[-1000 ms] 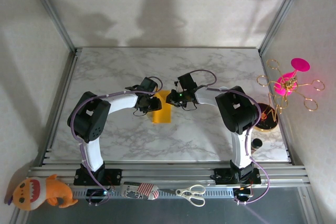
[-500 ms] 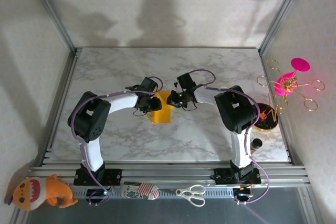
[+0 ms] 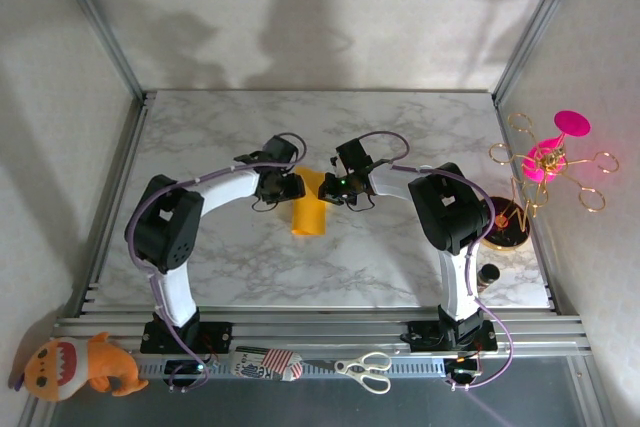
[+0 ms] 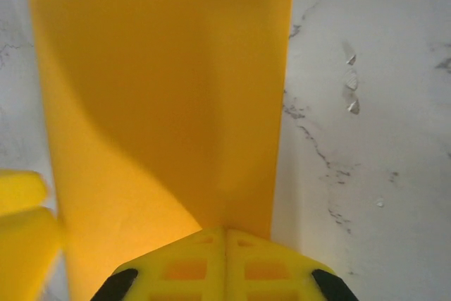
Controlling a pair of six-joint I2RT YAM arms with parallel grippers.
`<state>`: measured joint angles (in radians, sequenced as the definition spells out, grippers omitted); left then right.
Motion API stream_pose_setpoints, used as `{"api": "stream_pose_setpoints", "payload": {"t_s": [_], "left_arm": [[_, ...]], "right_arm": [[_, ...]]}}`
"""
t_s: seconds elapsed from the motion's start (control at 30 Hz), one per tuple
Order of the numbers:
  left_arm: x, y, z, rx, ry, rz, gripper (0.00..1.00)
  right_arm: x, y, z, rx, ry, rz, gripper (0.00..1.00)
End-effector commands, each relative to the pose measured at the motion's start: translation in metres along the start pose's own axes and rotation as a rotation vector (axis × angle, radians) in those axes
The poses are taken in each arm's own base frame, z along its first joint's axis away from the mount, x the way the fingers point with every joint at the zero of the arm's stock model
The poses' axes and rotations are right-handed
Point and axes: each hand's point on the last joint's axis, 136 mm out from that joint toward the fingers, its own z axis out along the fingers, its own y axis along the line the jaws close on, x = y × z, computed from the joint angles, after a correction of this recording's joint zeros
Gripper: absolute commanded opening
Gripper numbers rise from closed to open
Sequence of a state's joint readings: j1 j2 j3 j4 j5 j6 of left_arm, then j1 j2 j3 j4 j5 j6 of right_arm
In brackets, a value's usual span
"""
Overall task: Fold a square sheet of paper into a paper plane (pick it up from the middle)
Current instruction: Hold the square sheet of paper at the center of the table, then first fold the square sheet of paper in half at the center of the table.
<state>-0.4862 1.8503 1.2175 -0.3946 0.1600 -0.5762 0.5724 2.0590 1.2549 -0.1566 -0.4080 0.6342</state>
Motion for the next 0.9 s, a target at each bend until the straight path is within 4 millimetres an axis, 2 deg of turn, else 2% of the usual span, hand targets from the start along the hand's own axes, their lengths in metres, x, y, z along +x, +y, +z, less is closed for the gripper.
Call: {"api": "stream_pose_setpoints", "payload": {"t_s": [0.0,0.07,0.13,0.23,0.37,0.63,0.87], "left_arm": [[-0.021,-0.026,-0.031,0.11,-0.055,-0.02,0.5],[-0.013,-0.047,-0.028,0.223,0.0,-0.018,0.44],[-0.006,-0.058,-0.022,0.281,0.041,-0.017,0.37],[0.002,-0.06,-0.007,0.29,0.094,-0.011,0.27],[0.011,-0.053,0.014,0.254,0.147,0.01,0.16],[0.02,-0.048,0.031,0.231,0.195,0.041,0.12],[0.027,-0.028,0.043,0.168,0.213,0.059,0.11]], "right_arm": [[0.057,-0.098,0.026,0.336,0.147,0.078,0.06],[0.058,-0.099,0.027,0.342,0.15,0.077,0.06],[0.057,-0.099,0.027,0.343,0.154,0.072,0.05],[0.057,-0.1,0.028,0.351,0.162,0.065,0.04],[0.055,-0.1,0.028,0.36,0.161,0.057,0.03],[0.058,-0.106,0.027,0.386,0.168,0.059,0.03],[0.061,-0.11,0.027,0.4,0.177,0.063,0.03]]}}
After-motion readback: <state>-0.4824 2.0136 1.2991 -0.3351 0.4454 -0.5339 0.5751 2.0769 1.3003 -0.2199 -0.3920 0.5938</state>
